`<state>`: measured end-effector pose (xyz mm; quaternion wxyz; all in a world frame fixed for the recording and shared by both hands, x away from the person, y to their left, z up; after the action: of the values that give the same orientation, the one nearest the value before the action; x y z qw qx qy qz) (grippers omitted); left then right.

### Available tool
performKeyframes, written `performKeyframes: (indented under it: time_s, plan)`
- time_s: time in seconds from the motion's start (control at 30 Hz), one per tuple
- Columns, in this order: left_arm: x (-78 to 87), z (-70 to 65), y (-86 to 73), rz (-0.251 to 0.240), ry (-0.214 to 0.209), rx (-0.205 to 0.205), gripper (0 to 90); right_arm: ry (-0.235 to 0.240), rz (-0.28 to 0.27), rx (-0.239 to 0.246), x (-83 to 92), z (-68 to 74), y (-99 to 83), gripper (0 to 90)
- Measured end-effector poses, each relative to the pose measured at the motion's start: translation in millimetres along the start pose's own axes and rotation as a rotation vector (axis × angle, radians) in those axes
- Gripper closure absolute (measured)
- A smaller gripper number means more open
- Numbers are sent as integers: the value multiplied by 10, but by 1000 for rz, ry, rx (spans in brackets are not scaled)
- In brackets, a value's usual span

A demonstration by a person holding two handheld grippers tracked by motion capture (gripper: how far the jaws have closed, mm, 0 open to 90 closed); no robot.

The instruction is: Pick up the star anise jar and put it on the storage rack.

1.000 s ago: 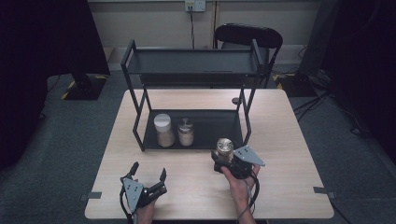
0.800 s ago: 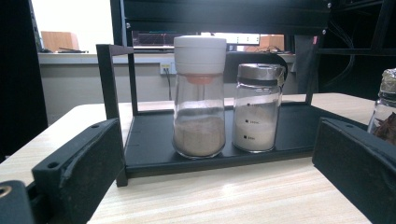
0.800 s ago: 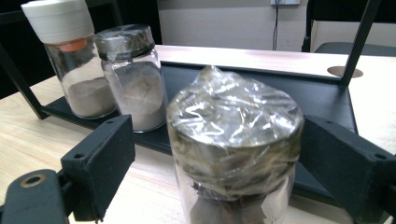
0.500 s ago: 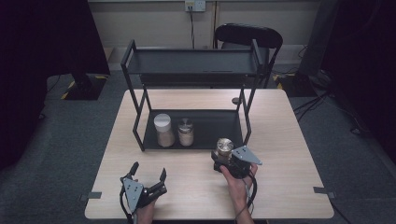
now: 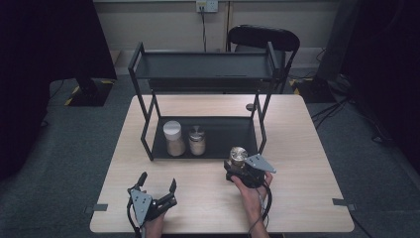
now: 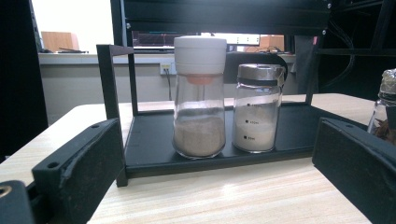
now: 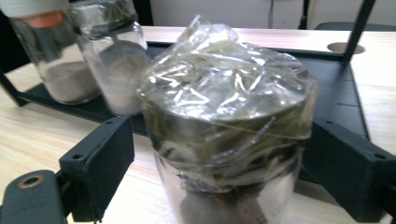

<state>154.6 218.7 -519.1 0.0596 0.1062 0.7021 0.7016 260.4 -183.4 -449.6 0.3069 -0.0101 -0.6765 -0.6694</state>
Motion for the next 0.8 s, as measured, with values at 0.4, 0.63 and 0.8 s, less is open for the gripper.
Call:
performKeyframes:
  time_s: [0.4, 0.63, 0.8]
  plan:
    - [-2, 2, 6, 4, -1, 0, 15, -27, 49, 5, -49, 22, 50, 226]
    - [-3, 2, 7, 5, -1, 1, 15, -27, 70, 29, -70, 32, 73, 298]
    - [-4, 1, 9, 6, -1, 1, 15, -28, 72, 31, -70, 33, 77, 302]
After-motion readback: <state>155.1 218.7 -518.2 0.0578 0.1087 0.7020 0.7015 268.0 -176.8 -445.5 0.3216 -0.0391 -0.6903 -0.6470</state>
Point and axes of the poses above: each handheld gripper's, and its own axes: x roughly backward along the jaws, y roughly out of its top, z roughly to its left, the point moved 1 cm from there along -x, roughly forward along the jaws, and after that the axes turned 6 degrees about z, right-handed, at the moved point
